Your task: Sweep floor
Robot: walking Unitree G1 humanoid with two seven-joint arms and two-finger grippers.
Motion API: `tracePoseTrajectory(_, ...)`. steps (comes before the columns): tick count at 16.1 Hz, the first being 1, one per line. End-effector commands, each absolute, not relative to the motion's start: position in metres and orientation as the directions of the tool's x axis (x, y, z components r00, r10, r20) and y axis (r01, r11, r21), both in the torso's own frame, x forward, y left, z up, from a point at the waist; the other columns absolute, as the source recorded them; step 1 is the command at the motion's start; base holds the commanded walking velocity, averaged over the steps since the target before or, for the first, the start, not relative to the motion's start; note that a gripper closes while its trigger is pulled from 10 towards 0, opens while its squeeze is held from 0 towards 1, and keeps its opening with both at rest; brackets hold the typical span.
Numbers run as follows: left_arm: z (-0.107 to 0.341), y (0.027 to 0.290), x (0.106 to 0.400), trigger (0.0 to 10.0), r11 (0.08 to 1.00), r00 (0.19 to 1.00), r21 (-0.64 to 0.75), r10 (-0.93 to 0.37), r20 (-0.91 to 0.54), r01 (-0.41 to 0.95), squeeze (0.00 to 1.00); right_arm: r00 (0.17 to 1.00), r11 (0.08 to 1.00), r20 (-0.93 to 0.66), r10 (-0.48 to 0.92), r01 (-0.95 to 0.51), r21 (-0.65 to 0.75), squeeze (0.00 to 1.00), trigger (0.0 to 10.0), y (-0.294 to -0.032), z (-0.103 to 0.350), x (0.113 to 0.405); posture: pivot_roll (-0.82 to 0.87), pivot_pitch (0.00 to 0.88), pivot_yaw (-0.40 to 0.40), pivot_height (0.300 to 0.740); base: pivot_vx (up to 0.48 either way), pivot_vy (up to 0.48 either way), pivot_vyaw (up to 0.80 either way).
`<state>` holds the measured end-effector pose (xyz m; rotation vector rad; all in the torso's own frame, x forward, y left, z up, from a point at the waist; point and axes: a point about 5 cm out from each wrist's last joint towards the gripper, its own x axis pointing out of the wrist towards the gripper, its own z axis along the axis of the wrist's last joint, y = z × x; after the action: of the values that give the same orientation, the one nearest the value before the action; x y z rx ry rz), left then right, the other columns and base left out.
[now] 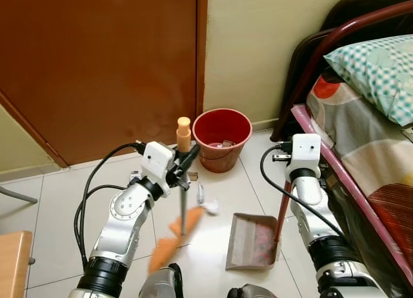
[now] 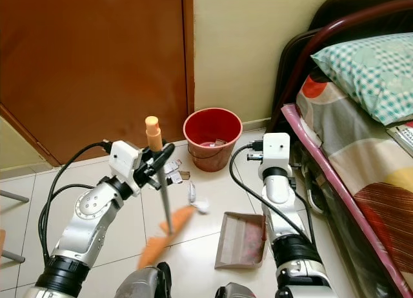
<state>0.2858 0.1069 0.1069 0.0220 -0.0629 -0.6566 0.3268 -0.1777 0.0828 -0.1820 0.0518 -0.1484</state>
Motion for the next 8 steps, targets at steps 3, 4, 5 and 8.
tracePoseTrajectory(3, 0.117, 0.088, 0.277, 10.0, 0.725, 0.724, -0.028, -0.684, 0.09, 0.688, 0.0, 0.991, 0.968, -0.045, -0.123, 0.11, -0.225, 0.0, 10.0, -0.163, 0.083, 0.335, 0.04, 0.122, -0.023, 0.74, 0.0, 0.0, 0.0)
tracePoseTrajectory(4, 0.118, 0.088, 0.277, 10.0, 0.729, 0.727, -0.009, -0.681, 0.087, 0.684, 0.0, 0.991, 0.966, -0.05, -0.122, 0.107, -0.236, 0.0, 10.0, -0.161, 0.082, 0.336, 0.04, 0.12, -0.024, 0.74, 0.0, 0.0, 0.0)
tracePoseTrajectory(5, 0.122, 0.094, 0.283, 10.0, 0.775, 0.769, 0.04, -0.631, 0.102, 0.631, 0.0, 0.99, 0.96, -0.049, -0.133, 0.117, -0.253, 0.0, 10.0, -0.16, 0.083, 0.338, 0.04, 0.121, -0.026, 0.74, 0.0, 0.0, 0.0)
tracePoseTrajectory(8, 0.136, 0.124, 0.299, 10.0, 0.889, 0.874, 0.106, -0.457, 0.165, 0.444, 0.0, 0.993, 0.963, -0.044, -0.114, 0.099, -0.249, 0.0, 10.0, -0.161, 0.085, 0.339, 0.04, 0.121, -0.028, 0.74, 0.0, 0.0, 0.0)
